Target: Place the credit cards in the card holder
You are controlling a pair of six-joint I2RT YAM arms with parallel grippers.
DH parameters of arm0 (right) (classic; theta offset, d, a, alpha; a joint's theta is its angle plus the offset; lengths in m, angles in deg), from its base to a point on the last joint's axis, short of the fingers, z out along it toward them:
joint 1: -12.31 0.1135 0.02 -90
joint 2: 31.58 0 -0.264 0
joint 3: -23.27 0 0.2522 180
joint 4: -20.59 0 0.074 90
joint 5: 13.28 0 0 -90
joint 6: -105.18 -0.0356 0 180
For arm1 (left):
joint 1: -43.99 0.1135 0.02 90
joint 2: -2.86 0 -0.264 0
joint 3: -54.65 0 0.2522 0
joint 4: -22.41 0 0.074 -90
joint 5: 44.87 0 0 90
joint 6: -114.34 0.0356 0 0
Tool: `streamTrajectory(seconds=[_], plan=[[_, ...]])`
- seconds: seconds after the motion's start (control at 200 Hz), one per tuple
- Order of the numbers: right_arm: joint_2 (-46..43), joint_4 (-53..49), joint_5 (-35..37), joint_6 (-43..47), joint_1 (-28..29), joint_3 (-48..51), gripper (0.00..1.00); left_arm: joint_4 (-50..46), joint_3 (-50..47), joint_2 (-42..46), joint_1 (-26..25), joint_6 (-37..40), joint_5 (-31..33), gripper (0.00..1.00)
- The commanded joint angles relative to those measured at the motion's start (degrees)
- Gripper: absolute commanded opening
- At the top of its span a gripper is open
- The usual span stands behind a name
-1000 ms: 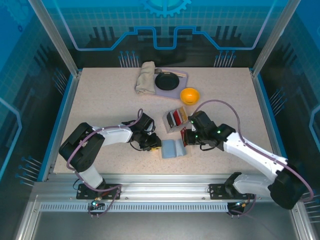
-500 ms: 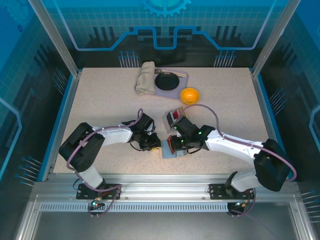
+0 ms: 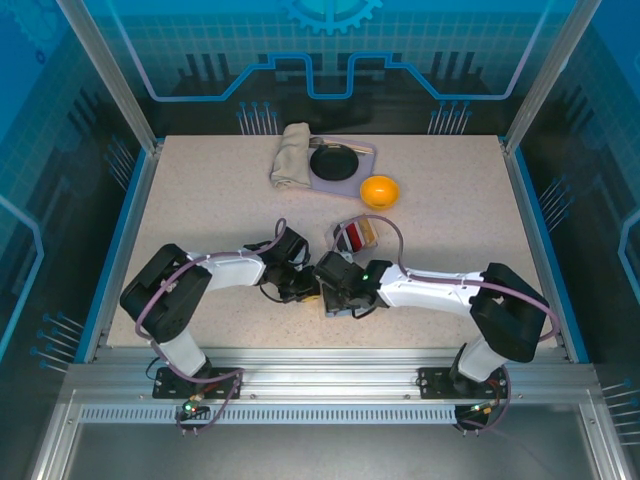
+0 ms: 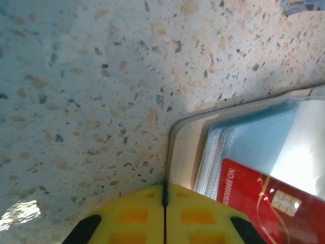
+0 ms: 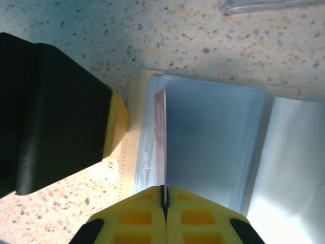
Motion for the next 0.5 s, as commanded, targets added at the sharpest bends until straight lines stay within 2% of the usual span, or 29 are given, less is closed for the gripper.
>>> streamTrajectory(seconds=[0.0,0.315,0.395,0.495], plan=[[1.0,-6.9,7.8,-1.7,0.5,0.8,0.06,0.5,-2.0,-4.7,-0.5,0.3,2.4,0.06],[-2.1,-9.6,12.4,-1.0,-0.5,3.5,0.06,1.4,-2.4,-6.6,-0.5,0.4,2.6,0.03],[-3.9,-7.5,10.7,1.3,-0.1,3.1,0.06,2.1,-2.5,-6.3,-0.4,0.4,2.0,0.03],[-7.0,-1.6,5.0,3.8,0.1,2.9,0.07,2.7,-2.5,-5.6,-0.5,0.4,1.5,0.03]])
